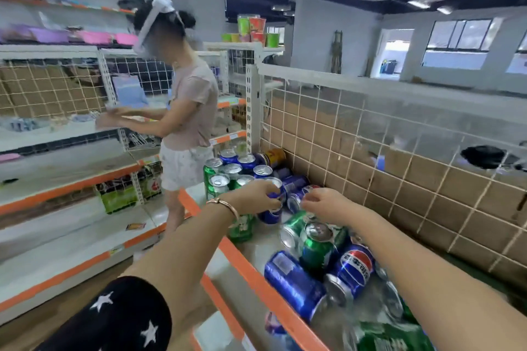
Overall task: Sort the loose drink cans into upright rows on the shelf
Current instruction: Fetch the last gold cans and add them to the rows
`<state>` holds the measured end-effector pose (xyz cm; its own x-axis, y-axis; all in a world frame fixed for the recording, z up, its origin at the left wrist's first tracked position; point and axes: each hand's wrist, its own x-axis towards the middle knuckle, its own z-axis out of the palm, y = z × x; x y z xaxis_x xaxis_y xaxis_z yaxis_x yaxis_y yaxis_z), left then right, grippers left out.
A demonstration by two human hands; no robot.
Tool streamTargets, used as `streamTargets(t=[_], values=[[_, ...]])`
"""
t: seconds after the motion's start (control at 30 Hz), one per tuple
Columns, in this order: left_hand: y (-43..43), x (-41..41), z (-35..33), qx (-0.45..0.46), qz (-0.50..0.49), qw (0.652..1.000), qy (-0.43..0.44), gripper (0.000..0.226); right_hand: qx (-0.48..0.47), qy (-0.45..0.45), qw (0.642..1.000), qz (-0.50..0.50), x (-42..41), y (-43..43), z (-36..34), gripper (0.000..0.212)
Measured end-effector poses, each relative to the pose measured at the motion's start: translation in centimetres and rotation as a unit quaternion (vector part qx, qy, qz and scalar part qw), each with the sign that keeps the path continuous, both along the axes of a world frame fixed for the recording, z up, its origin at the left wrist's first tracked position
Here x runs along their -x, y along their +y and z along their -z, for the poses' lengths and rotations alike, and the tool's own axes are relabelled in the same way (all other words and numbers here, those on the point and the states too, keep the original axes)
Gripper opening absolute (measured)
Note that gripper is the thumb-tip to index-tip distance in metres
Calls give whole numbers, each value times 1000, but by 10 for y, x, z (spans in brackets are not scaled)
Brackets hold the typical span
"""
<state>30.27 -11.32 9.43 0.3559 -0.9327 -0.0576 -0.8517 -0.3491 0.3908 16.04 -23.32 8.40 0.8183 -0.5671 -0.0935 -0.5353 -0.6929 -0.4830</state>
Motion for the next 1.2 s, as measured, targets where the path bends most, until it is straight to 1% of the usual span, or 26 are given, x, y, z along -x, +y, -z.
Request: streamTargets(t=[0.07,0.17,0.3,0.4,0.53,0.6,0.7,0.8,0.87,0.93,0.97,1.0,1.13,1.2], values=[[-22,-31,-3,21,7,1000,9,28,5,5,1000,18,-30,-14,1,23],[-50,-74,-6,26,10,1000,4,23,-5,7,999,42,-68,-31,2,31],[-82,-121,-10,33,-7,999,-12,28,-26,15,996,79,-110,-50,7,37],[-103,-144,-11,59,-33,998,7,37,-38,-14,993,109,-137,-64,12,35],[-135,-169,-1,56,-52,997,27,35,-96,-77,975,183,-164,-79,19,34],[-149,-175,4,27,-42,998,29,35,-131,-88,963,217,-174,-87,22,35],[-164,-181,12,-26,-15,1000,1,35,-191,-107,941,259,-184,-97,25,35],[-176,-190,28,-52,-21,998,5,44,-236,-121,921,287,-189,-101,32,39],[-178,-194,32,-38,-29,999,14,47,-238,-121,918,292,-193,-101,37,40],[-179,-198,33,-11,-41,999,18,45,-238,-122,917,297,-197,-103,40,41],[-179,-199,32,3,-42,999,23,43,-252,-134,909,304,-199,-104,40,41],[-179,-198,31,15,-43,998,37,42,-278,-156,894,316,-201,-105,39,42],[-180,-188,25,41,-15,995,92,51,-382,-257,809,367,-204,-111,31,39],[-180,-178,21,59,2,991,118,51,-408,-300,776,377,-200,-112,27,48]])
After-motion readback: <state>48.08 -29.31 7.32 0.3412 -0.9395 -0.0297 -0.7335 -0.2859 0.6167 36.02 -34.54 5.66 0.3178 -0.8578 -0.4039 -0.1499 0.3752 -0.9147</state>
